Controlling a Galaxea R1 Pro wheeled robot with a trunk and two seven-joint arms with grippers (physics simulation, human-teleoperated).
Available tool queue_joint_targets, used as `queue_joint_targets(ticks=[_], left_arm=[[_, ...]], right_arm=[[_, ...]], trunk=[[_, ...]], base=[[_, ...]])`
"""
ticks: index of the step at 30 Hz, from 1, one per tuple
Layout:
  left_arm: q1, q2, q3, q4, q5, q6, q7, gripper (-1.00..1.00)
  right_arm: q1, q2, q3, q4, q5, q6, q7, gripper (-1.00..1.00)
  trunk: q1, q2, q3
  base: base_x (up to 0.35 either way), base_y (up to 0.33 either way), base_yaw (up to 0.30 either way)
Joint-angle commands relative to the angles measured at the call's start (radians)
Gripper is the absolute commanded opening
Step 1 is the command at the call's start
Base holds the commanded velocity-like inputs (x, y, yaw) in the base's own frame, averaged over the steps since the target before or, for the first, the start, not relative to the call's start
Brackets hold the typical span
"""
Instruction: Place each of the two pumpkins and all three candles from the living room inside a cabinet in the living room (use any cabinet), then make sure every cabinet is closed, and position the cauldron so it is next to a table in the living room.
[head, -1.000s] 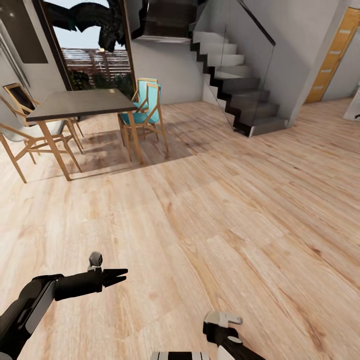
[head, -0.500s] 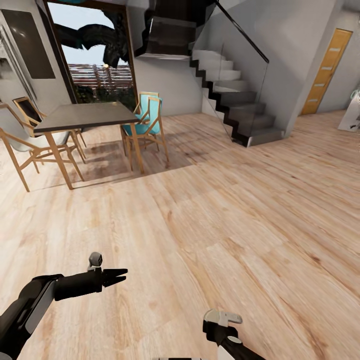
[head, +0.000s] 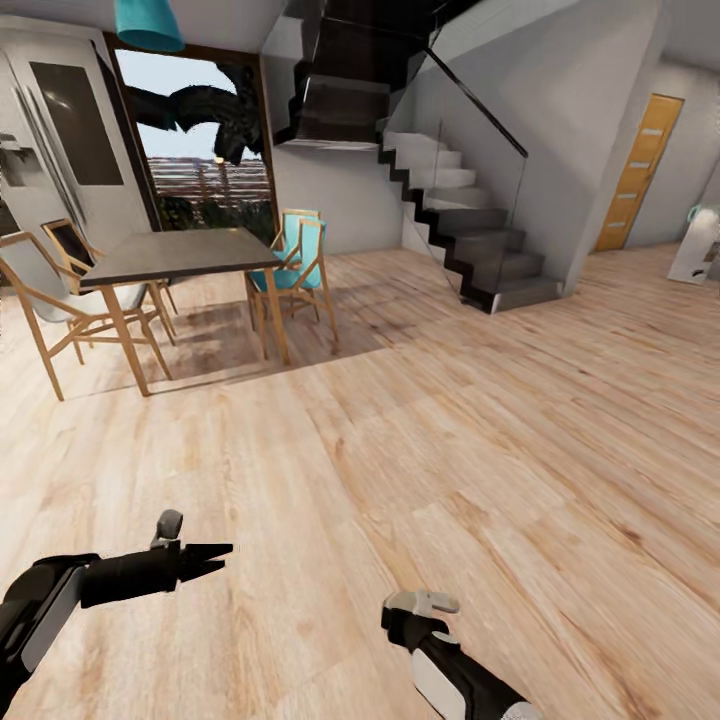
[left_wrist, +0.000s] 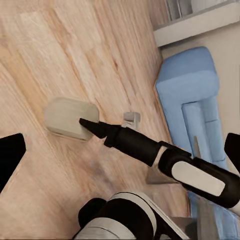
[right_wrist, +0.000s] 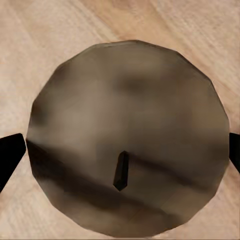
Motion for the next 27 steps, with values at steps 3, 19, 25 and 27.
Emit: queue_joint_targets(ticks=[3,19,25,27], left_arm=[[0.0,0.025,0.032,0.034,0.001,0.005,0.103,1.0],[0.009,0.003,0.242,0.18,0.002,-0.152,0.743,1.0],[0.013,-0.016,0.245,0.198,0.0,-0.169,0.788,1.0],[0.014,-0.017,0.246,0.199,0.001,-0.171,0.787,1.0]], right_arm=[[-0.001,-0.014,0.007,-0.115,-0.021,0.067,-0.051,-1.0],[-0.001,-0.053,0.007,-0.169,-0.023,0.087,-0.067,-1.0],[-0.001,-0.053,0.008,-0.169,-0.023,0.091,-0.067,-1.0],[-0.001,-0.054,0.008,-0.169,-0.02,0.094,-0.067,-1.0]], trunk=[[-0.001,0.0,0.01],[-0.009,0.004,0.061],[-0.009,0.004,0.061],[-0.009,0.004,0.061]], base=[[0.0,0.0,0.103],[0.0,0.0,0.147],[0.0,0.0,0.01],[0.0,0.0,0.099]])
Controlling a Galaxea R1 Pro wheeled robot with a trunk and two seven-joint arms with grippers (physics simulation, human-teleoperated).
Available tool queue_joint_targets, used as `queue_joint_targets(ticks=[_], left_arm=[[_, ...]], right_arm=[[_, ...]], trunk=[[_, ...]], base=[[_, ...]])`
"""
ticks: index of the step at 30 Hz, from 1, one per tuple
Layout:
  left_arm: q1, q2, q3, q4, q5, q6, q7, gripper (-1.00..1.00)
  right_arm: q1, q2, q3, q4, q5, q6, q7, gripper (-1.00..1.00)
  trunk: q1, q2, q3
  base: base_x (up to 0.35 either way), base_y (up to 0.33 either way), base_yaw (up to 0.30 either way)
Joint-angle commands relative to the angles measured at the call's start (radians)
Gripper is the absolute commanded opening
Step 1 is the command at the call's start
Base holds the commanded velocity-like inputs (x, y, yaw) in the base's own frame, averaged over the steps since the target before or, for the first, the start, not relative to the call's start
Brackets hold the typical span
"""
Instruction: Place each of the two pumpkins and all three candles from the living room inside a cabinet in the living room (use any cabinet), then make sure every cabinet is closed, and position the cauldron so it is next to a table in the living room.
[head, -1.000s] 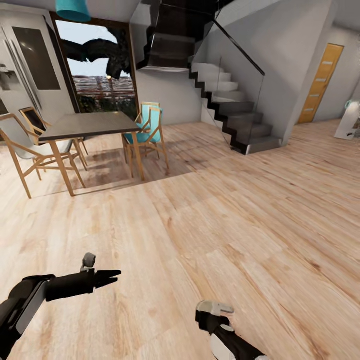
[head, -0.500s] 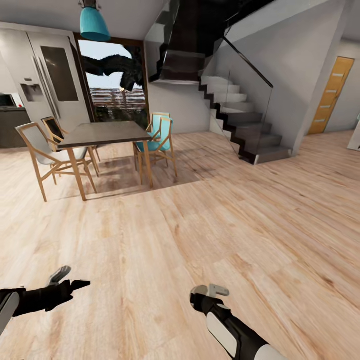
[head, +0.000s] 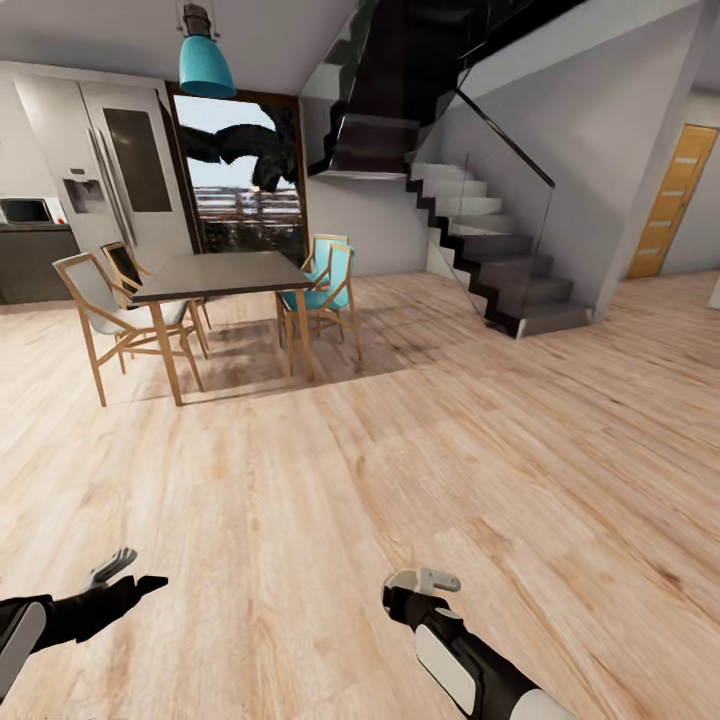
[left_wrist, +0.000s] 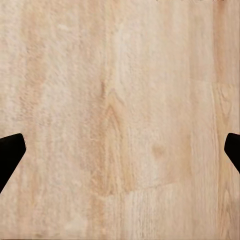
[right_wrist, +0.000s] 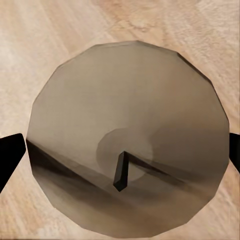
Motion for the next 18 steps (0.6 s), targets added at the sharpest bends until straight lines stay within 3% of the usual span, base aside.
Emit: queue_joint_targets(ticks=[1,7,18], left_arm=[[0.0,-0.001,0.003,0.0,0.001,0.006,-0.004,1.0],[0.018,-0.006,0.003,0.0,0.003,-0.041,0.001,1.0],[0.02,-0.01,0.003,-0.001,0.004,-0.046,-0.001,1.0]], right_arm=[[-0.001,0.0,0.005,-0.002,-0.003,0.004,-0.01,-1.0],[-0.001,0.0,0.005,-0.002,0.001,0.004,-0.01,-1.0],[0.0,0.001,0.008,-0.002,0.006,-0.004,-0.012,-1.0]], trunk=[[0.0,0.0,-0.001],[0.0,0.0,-0.002],[-0.001,0.0,-0.003]], base=[[0.0,0.0,0.169],[0.0,0.0,0.244],[0.0,0.0,0.264]])
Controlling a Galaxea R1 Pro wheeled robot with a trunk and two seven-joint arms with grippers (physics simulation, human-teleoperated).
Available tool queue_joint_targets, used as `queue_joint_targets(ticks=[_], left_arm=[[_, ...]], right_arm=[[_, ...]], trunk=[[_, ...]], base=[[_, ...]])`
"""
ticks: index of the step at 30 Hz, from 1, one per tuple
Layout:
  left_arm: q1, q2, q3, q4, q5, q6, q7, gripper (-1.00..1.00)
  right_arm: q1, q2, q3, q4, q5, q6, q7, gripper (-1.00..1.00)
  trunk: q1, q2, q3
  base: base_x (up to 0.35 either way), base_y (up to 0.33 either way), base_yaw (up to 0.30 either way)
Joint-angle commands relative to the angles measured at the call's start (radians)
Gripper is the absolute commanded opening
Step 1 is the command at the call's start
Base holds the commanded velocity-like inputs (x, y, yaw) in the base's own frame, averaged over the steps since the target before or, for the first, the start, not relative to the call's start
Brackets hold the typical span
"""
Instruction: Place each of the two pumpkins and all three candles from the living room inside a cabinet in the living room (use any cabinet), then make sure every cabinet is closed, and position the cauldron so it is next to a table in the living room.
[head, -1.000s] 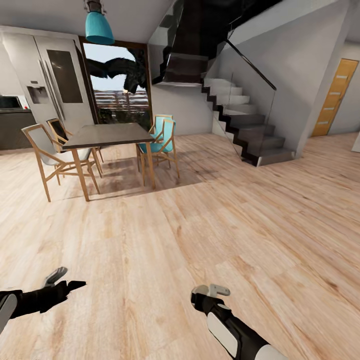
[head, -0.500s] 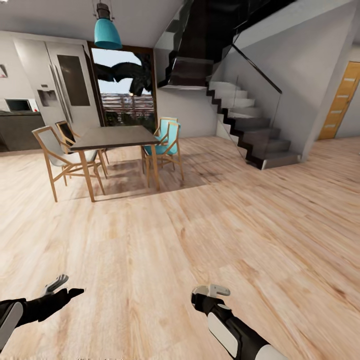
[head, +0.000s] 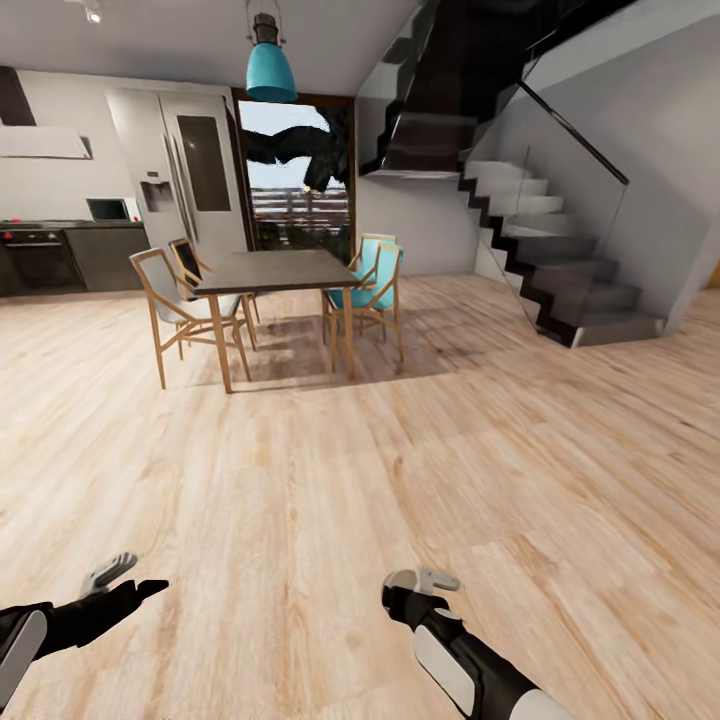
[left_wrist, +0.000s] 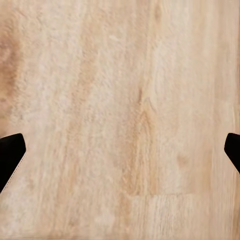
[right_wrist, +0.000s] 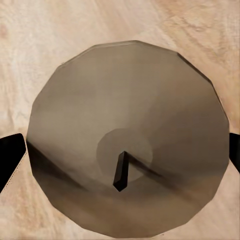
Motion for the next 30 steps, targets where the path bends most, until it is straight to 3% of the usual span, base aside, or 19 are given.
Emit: queue_joint_targets(ticks=[1,13,30], left_arm=[[-0.001,0.0,0.003,0.0,0.001,0.007,-0.002,1.0],[-0.001,-0.005,0.003,0.001,0.001,0.008,-0.002,1.0],[-0.001,-0.008,0.003,0.001,0.003,0.008,-0.001,1.0]], right_arm=[[-0.001,-0.001,0.006,-0.002,-0.004,0.003,-0.01,-1.0],[-0.001,0.0,0.007,0.0,-0.003,0.003,-0.011,-1.0],[-0.001,-0.002,0.008,0.012,-0.008,0.003,-0.008,-1.0]], trunk=[[-0.004,0.007,0.002],[-0.05,0.091,0.032],[-0.05,0.091,0.02]], base=[[0.0,0.0,0.264],[0.0,0.0,0.258],[0.0,0.0,0.253]])
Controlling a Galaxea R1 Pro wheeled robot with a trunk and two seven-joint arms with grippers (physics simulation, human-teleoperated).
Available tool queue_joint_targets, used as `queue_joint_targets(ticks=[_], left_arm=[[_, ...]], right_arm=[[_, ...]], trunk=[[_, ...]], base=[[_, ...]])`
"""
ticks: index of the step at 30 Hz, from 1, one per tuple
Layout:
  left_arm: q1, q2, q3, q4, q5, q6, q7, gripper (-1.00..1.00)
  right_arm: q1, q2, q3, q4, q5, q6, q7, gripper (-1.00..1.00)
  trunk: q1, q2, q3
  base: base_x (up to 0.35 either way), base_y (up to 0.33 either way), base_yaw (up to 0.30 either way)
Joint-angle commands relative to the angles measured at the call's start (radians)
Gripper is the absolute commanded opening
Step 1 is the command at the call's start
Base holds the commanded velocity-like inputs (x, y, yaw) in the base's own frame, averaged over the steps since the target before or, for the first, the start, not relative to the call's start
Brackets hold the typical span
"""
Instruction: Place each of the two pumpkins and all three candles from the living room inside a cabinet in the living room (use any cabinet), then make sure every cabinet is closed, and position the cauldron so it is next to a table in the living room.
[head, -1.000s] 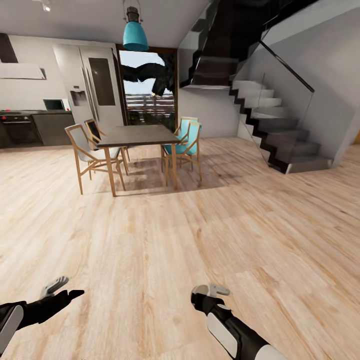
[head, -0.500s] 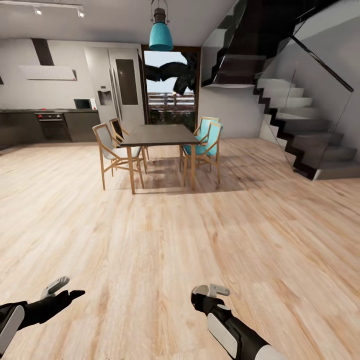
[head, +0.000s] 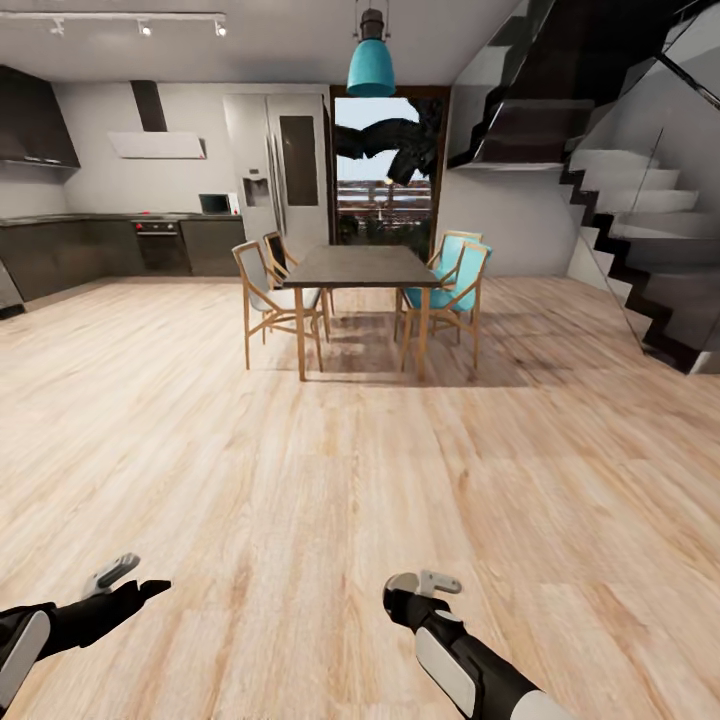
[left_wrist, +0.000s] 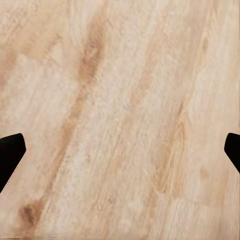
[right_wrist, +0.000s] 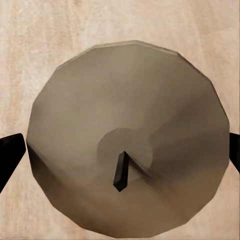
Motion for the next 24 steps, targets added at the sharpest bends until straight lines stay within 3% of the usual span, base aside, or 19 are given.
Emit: queue_joint_targets(ticks=[1,24], left_arm=[[-0.001,-0.002,0.003,0.0,0.001,0.007,-0.002,1.0],[-0.001,-0.005,0.001,0.021,-0.004,0.007,0.002,1.0]], right_arm=[[-0.001,-0.001,0.005,-0.002,-0.002,0.003,-0.01,-1.0],[-0.001,-0.001,0.01,-0.002,-0.001,0.002,-0.009,-1.0]], trunk=[[0.0,0.0,-0.002],[0.0,0.0,-0.017]], base=[[0.0,0.0,0.25],[0.0,0.0,0.245]])
